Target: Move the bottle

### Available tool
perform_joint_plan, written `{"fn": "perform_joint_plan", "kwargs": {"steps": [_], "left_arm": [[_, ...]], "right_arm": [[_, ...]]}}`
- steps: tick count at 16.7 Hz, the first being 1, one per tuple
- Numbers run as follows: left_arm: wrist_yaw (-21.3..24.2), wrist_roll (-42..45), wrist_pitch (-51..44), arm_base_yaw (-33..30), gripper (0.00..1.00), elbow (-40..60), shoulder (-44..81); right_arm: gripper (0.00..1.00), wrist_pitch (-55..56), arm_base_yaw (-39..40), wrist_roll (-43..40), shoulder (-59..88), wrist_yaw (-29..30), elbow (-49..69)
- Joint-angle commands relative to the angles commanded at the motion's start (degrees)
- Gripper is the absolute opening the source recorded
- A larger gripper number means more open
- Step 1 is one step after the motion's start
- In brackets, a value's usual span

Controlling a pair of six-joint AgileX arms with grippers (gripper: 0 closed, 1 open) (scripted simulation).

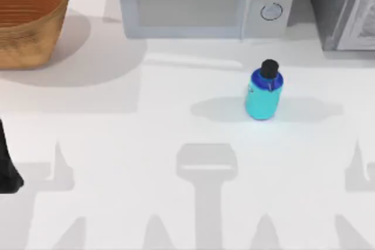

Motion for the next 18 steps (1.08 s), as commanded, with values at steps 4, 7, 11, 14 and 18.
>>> {"fn": "perform_joint_plan", "kwargs": {"steps": [4,7,11,14,18], "left_arm": [[0.0,0.0,0.0,0.0,1.00,0.0,0.0],[0.0,0.0,0.0,0.0,1.00,0.0,0.0],[0.0,0.0,0.0,0.0,1.00,0.0,0.0],[0.0,0.0,0.0,0.0,1.00,0.0,0.0],[0.0,0.0,0.0,0.0,1.00,0.0,0.0]], "right_arm": [[1.00,1.7,0.2,0.1,1.7,-0.7,0.6],[1.00,8.7,0.7,0.0,8.9,-3.4,2.4],[1.00,24.0,1.4,-0.5,26.9,-8.7,5.8],[1.00,37.7,2.1,-1.1,45.1,-13.6,8.5],[1.00,56.3,3.2,-2.1,72.1,-20.5,12.0]]}}
